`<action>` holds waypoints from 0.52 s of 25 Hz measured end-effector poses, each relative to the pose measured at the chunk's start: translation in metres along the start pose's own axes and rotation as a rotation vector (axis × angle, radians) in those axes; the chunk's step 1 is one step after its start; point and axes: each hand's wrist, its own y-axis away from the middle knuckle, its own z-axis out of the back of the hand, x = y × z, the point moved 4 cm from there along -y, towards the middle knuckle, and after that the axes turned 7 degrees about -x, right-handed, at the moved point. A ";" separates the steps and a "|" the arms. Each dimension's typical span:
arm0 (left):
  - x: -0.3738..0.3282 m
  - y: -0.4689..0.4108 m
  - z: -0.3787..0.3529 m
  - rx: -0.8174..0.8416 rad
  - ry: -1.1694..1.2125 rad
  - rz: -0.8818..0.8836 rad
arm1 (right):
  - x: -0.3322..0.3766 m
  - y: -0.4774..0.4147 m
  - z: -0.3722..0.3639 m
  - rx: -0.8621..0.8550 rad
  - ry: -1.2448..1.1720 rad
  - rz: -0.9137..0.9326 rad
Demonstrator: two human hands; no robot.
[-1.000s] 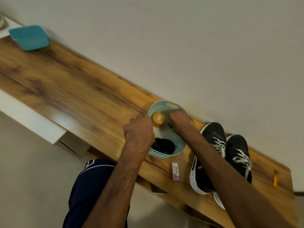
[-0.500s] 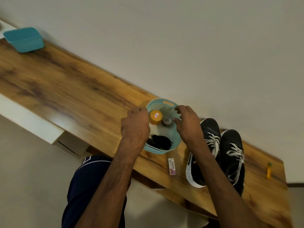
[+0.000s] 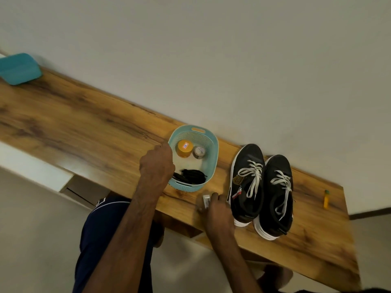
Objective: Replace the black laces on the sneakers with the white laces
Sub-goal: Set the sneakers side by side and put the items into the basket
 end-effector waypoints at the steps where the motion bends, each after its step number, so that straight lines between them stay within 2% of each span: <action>1: -0.002 0.001 -0.001 0.009 -0.013 -0.003 | 0.000 0.000 -0.001 -0.013 0.002 0.010; 8: -0.012 0.000 0.000 -0.015 -0.051 -0.012 | -0.007 -0.005 0.032 -0.105 -0.105 0.006; 11: -0.007 0.000 0.000 -0.002 -0.005 -0.010 | -0.017 -0.006 0.070 -0.239 -0.213 -0.024; 13: -0.001 -0.002 0.000 0.019 0.011 -0.004 | -0.017 -0.015 0.100 -0.351 -0.320 0.023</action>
